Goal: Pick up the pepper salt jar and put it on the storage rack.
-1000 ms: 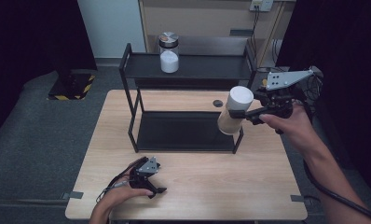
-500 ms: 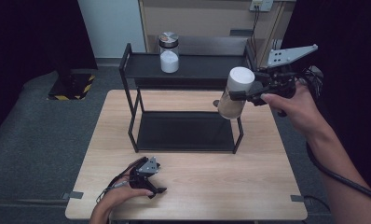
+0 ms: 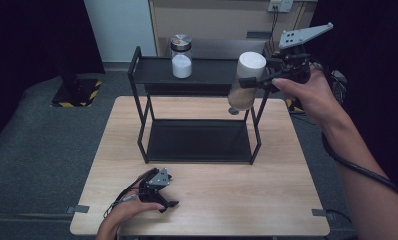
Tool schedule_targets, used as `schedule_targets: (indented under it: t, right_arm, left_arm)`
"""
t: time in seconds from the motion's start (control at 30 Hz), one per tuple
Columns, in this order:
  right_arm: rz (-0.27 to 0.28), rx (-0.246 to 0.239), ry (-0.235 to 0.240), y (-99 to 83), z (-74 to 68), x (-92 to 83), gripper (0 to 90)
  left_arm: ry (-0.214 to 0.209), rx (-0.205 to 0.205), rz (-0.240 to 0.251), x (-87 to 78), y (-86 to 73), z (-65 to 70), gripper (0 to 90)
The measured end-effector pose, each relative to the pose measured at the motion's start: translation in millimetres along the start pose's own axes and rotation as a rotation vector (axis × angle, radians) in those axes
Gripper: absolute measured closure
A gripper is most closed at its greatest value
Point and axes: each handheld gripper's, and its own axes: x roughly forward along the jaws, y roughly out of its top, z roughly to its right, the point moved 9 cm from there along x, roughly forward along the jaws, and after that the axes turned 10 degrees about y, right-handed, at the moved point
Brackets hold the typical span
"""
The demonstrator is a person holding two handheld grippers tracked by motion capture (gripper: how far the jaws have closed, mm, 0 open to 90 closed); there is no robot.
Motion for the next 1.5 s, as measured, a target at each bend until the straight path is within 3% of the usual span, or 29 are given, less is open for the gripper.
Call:
schedule_targets:
  t: [0.53,0.93,1.5]
  right_arm:
    - [0.017,0.0,-0.039,30.9,33.8,14.0,36.3]
    - [-0.01,0.028,-0.073,37.7,59.9,27.7,36.3]
    - [-0.042,0.048,-0.094,38.4,74.7,43.2,36.3]
  left_arm:
    - [0.007,-0.005,0.0,-0.2,-0.2,1.0,0.0]
    - [0.009,-0.002,-0.001,-0.4,-0.1,0.9,0.0]
    - [0.01,-0.003,-0.002,-0.5,-0.1,1.0,0.0]
